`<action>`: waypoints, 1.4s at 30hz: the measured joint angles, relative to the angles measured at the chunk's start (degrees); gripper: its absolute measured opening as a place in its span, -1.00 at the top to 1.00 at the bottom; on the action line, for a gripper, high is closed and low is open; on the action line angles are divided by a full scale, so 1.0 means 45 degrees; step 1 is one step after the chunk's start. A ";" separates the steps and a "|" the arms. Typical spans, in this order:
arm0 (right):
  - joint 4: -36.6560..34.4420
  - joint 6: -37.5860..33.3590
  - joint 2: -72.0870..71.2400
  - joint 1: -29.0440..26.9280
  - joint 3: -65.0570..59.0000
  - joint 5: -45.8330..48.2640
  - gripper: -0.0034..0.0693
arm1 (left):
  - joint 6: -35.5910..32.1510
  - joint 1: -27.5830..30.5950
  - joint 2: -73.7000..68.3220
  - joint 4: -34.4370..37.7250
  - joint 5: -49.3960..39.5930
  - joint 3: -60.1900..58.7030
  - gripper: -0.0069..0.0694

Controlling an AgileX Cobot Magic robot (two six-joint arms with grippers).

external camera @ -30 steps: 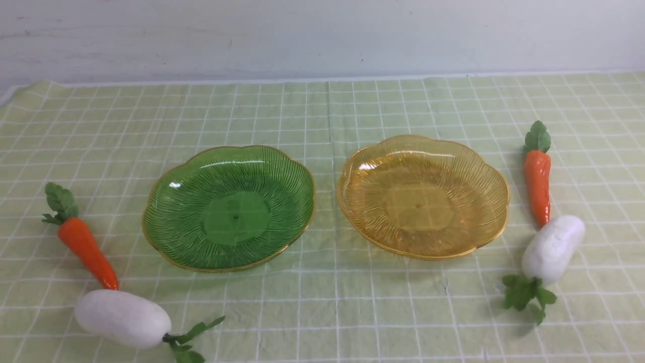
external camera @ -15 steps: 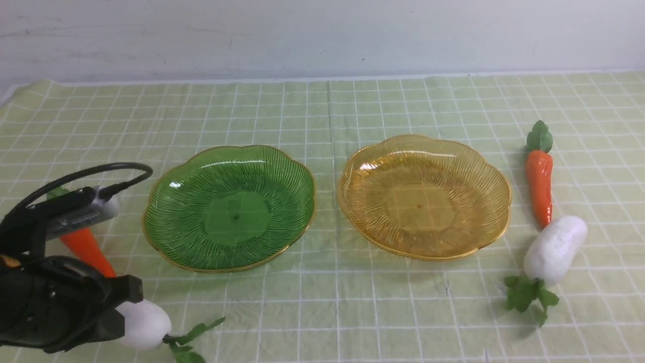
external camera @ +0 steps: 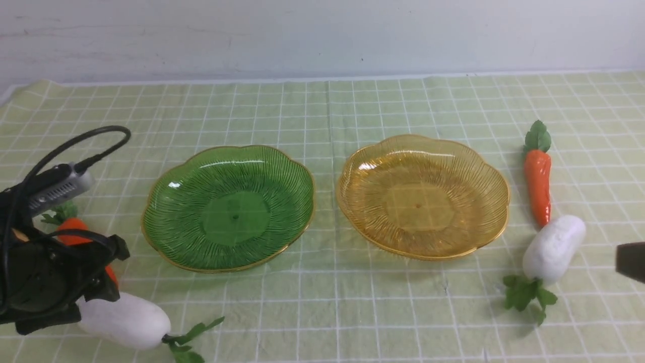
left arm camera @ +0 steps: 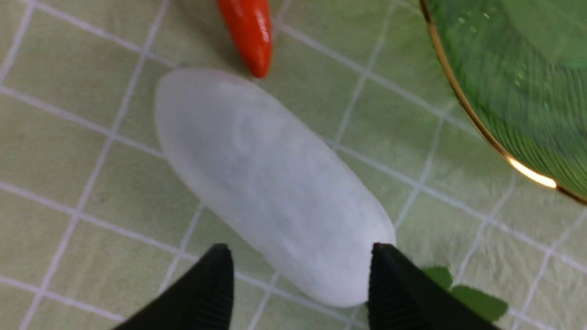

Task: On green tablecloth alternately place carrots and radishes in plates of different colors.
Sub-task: 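Pick up the white radish and place it in the left plate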

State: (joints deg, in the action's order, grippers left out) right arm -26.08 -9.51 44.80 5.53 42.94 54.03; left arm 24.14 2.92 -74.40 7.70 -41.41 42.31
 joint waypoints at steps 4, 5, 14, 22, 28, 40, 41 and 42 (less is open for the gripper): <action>-0.1357 -0.1440 0.0349 0.0000 -0.0025 0.0113 0.95 | 0.1111 0.0412 -0.0720 -0.0091 0.0207 0.0000 -0.68; -0.1685 -0.1788 0.0363 0.0000 -0.0054 0.0097 0.95 | 0.1328 0.0436 -0.1007 -0.0049 0.0353 0.0000 -0.78; -0.2322 -0.2791 0.0377 0.0000 -0.0144 -0.0128 0.95 | 0.1515 0.0447 -0.2672 0.0828 0.1640 0.0014 -0.87; -0.2318 -0.2853 0.0377 0.0000 -0.0144 -0.0153 0.95 | 0.0809 0.0447 -0.3777 0.0828 0.1476 0.0027 -0.51; -0.0748 -0.0660 0.1198 -0.0608 0.0841 0.0638 0.95 | -0.1593 0.0447 -0.2814 0.0991 -0.1086 0.0054 -0.48; 0.2946 0.2630 0.6614 -0.2022 0.3633 0.1353 0.90 | -1.1648 0.0447 0.0926 0.7758 -0.0702 0.0957 -0.48; 0.2925 0.2630 0.7025 -0.2022 0.3683 0.1213 0.87 | -1.2267 0.0447 0.0760 0.8220 -0.0702 0.1334 -0.48; 0.2861 0.2630 0.7334 -0.2022 0.3718 0.1079 0.84 | -1.2667 0.0447 0.0539 0.8505 -0.0696 0.1578 -0.48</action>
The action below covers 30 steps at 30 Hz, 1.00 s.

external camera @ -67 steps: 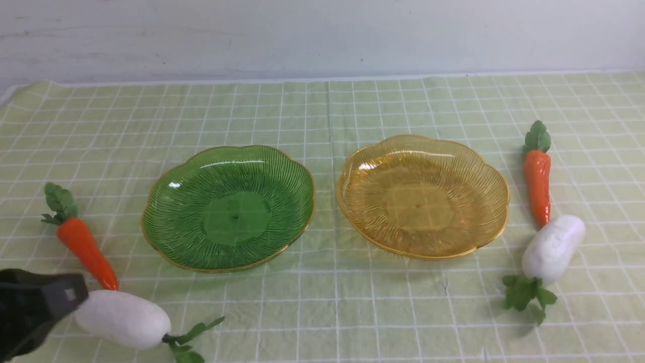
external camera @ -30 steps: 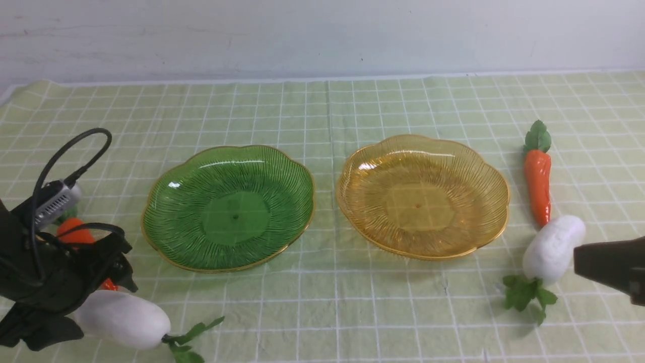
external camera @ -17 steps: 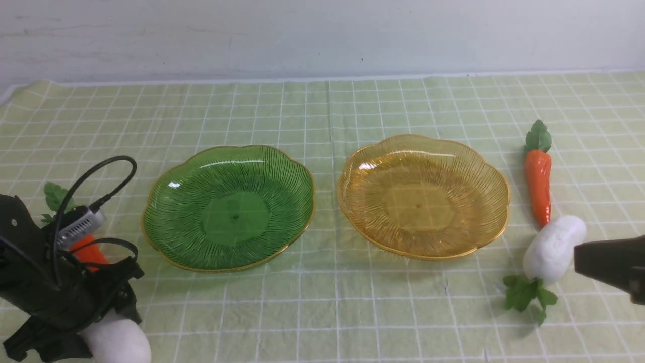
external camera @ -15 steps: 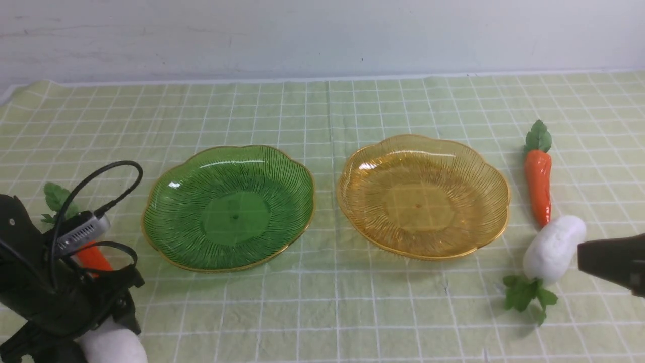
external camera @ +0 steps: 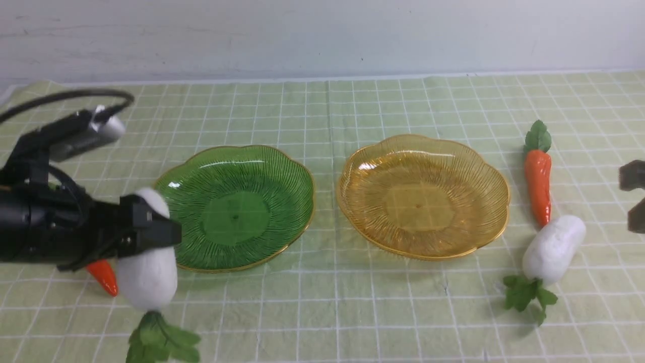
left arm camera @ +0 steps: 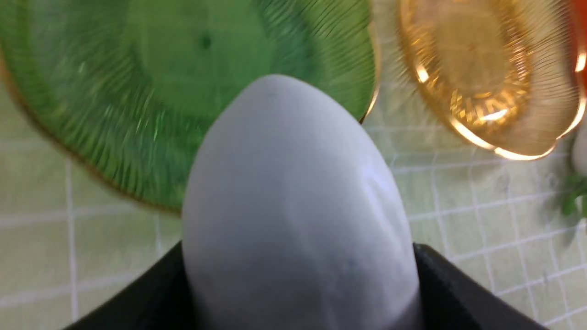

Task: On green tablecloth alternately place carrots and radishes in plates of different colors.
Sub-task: 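Pick up the white radish and place it in the left plate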

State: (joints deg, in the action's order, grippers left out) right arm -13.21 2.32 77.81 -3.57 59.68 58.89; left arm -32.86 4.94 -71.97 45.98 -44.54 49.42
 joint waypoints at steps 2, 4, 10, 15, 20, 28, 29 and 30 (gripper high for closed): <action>-0.0296 0.0000 0.0865 0.0000 0.0043 -0.0431 0.73 | -0.0638 0.0000 -0.0653 0.0397 0.0028 0.0870 -0.48; -0.0556 -0.0092 0.1857 0.0000 0.0135 -0.1014 0.52 | -0.0990 0.0000 -0.1545 0.0472 0.0096 0.1790 -0.48; -0.0867 -0.0183 0.4015 0.0000 0.0785 -0.2152 -0.34 | -0.1537 0.0000 -0.4394 0.0459 0.0309 0.4274 -0.48; -0.1095 -0.0183 0.5318 0.0000 0.1198 -0.2411 -0.86 | -0.1584 0.0000 -0.6381 0.0459 0.0320 0.5560 -0.48; -0.1375 -0.0183 0.6304 0.0000 0.1450 -0.2652 -0.97 | -0.1610 0.0000 -0.7672 0.0470 0.0274 0.6222 -0.59; -0.0616 -0.0256 0.6331 0.0000 0.2113 -0.1641 -0.30 | -0.0482 0.0027 -0.8139 0.0443 -0.0605 0.7072 -0.72; -0.0588 -0.0288 0.6122 0.0000 0.2168 -0.1464 -0.31 | -0.0119 0.0069 -0.8104 0.0389 -0.0800 0.7234 -0.66; -0.0588 -0.0304 0.5850 0.0000 0.2239 -0.1327 -0.30 | 0.0255 0.0142 -0.8026 0.0308 -0.1033 0.7366 -0.58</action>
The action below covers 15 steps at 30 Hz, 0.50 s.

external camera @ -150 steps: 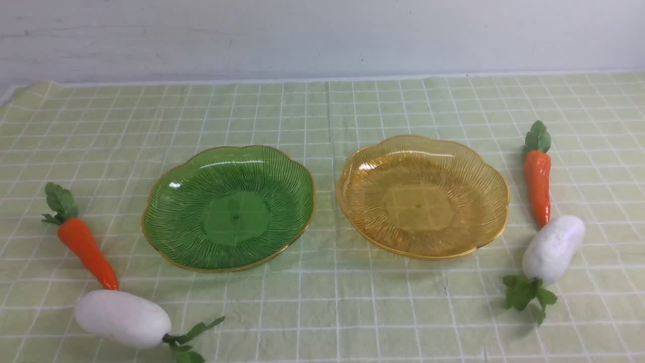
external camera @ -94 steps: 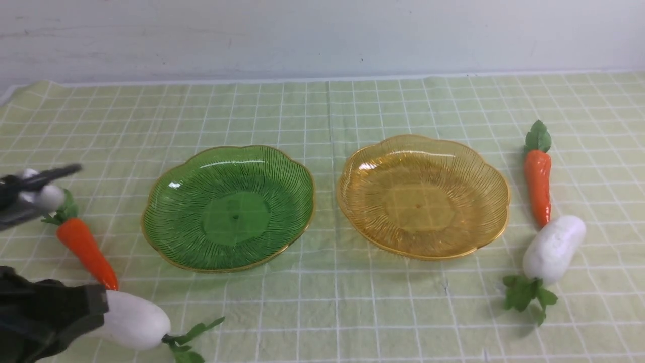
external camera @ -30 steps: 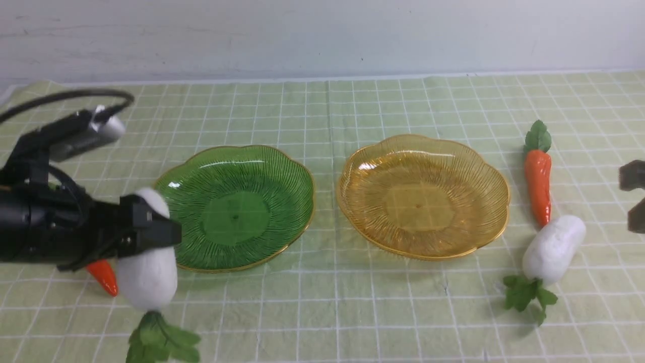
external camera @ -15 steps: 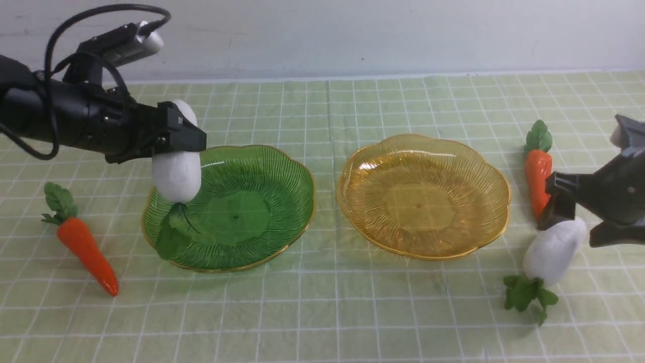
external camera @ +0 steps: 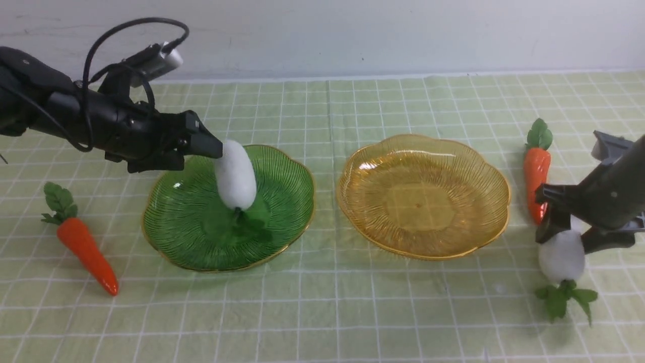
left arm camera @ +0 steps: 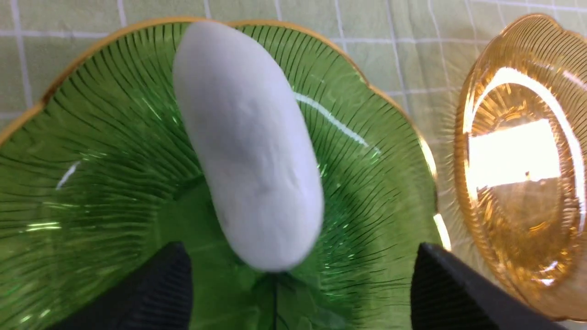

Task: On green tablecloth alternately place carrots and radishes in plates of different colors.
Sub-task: 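Pick up the white radish and place it in the left plate, then place the white radish onto the plate beside the other radish with the right gripper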

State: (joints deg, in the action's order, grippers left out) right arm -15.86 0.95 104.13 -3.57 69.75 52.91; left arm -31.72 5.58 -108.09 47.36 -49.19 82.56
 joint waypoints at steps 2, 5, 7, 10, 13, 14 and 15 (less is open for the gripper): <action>-0.0266 -0.0100 -0.1056 0.0000 0.0258 0.0258 -0.31 | 0.0820 0.0273 0.0365 -0.0423 -0.0634 0.0444 -0.27; -0.1268 -0.0478 -0.2392 0.0234 0.0740 0.0075 -0.31 | 0.1317 0.0805 0.1181 -0.1186 -0.1507 0.0926 0.33; -0.2248 -0.1101 -0.2868 0.0618 0.1114 -0.0266 -0.31 | 0.1458 0.1277 0.1923 -0.1872 -0.2028 0.1004 0.66; -0.3799 -0.2337 -0.3041 0.1616 0.1750 -0.0695 -0.31 | 0.1741 0.1810 0.2569 -0.2632 -0.2604 0.1004 0.79; -0.5701 -0.3834 -0.1888 0.4024 0.3035 -0.0971 -0.31 | 0.2470 0.2729 0.3012 -0.3709 -0.3548 0.1004 0.84; -0.5805 -0.3906 -0.1783 0.4141 0.3195 -0.0993 -0.31 | 0.2502 0.2772 0.3012 -0.3743 -0.3595 0.1004 0.84; -0.5988 -0.4039 -0.0886 0.4873 0.3716 -0.1074 -0.31 | 0.2706 0.3036 0.3012 -0.3976 -0.3820 0.0986 0.84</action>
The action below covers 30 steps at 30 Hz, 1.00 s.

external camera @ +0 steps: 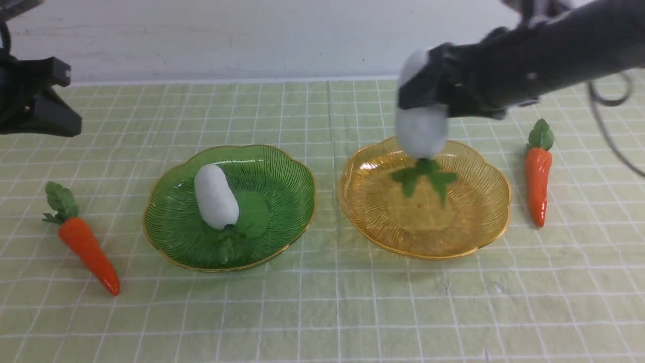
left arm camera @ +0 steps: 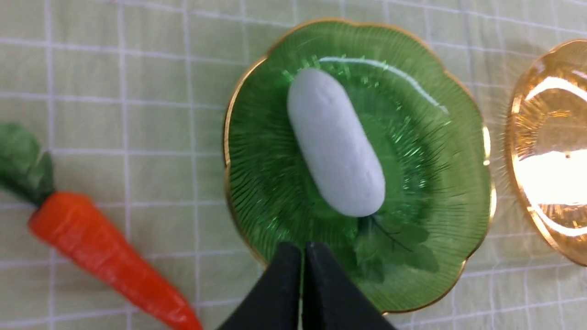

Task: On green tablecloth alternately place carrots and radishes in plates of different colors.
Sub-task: 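Place the white radish onto the plate beside the other radish with the right gripper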

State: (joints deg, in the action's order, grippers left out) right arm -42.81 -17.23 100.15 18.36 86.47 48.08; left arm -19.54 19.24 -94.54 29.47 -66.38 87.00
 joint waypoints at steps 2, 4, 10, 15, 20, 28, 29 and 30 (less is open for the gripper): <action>-0.0166 -0.0040 0.1038 0.0719 0.0896 -0.0033 -0.31 | 0.0227 0.0254 0.0050 -0.0103 -0.0044 -0.0253 0.84; -0.0224 0.0088 0.2990 0.1346 0.2525 0.0058 -0.31 | 0.0330 0.0360 0.0274 -0.0118 0.0206 -0.1066 0.84; -0.0536 0.0721 0.6566 0.1862 0.6463 0.1321 -0.31 | 0.1314 0.0370 0.0636 -0.0448 0.0850 -0.3004 0.84; -0.0738 0.1499 0.8313 0.1959 0.8992 0.1881 -0.65 | 0.2132 0.0370 0.0488 -0.0929 0.0850 -0.3105 0.81; -0.0747 0.1550 0.8600 0.1792 0.9701 0.2794 -0.86 | 0.2179 0.0370 0.0293 -0.1776 0.0934 -0.3105 0.58; 0.0100 0.1753 0.8522 0.0326 1.1748 0.5012 -0.57 | 0.2680 0.0370 -0.0733 -0.2754 0.1738 -0.3105 -0.14; 0.0250 0.1898 0.8459 0.0063 1.2116 0.5066 -0.49 | 0.2857 0.0370 -0.0959 -0.2774 0.1884 -0.3105 -0.25; 0.0383 0.2053 0.8316 -0.0198 1.2360 0.5076 -0.38 | 0.2970 0.0370 -0.1050 -0.2774 0.2026 -0.3105 -0.32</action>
State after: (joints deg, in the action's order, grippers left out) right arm -41.08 -7.99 137.57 17.47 142.09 70.92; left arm -6.17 20.91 -99.26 16.99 -57.27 73.03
